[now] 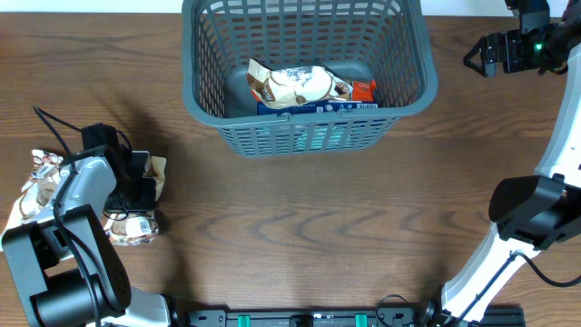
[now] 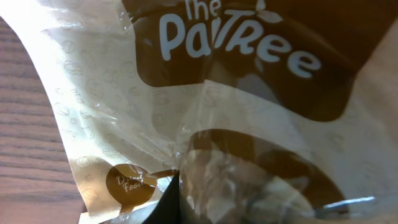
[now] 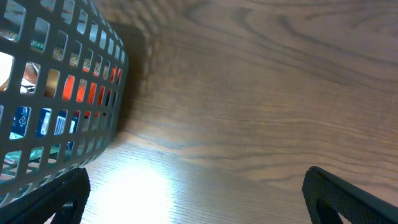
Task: Pack container
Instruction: 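Lower the left gripper onto the PanTree beige pouch and grasp it, then lift the PanTree pouch into the basket and open the left gripper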
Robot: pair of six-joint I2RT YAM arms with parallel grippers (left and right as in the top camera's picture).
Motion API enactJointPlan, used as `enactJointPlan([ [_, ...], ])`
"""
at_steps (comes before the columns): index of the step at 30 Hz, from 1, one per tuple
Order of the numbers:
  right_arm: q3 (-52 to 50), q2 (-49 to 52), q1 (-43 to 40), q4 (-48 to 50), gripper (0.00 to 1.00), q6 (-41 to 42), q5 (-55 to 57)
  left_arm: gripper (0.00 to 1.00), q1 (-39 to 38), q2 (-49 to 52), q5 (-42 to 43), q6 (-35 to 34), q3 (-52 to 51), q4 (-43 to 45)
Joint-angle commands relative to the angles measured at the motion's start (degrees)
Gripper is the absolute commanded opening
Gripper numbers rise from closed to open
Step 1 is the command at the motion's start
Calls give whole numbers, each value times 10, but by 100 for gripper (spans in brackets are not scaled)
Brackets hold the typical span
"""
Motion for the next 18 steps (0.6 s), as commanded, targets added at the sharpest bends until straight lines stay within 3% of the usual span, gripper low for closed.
enactJointPlan([
  [1, 0, 0, 5, -1, 99, 6, -4, 6, 1, 17, 33, -18, -7, 4],
  [10, 0, 0, 5, -1, 99, 6, -4, 6, 0, -37, 54, -65, 49, -46],
  [18, 0, 0, 5, -1, 99, 6, -4, 6, 0, -122, 55, -131, 203, -131],
])
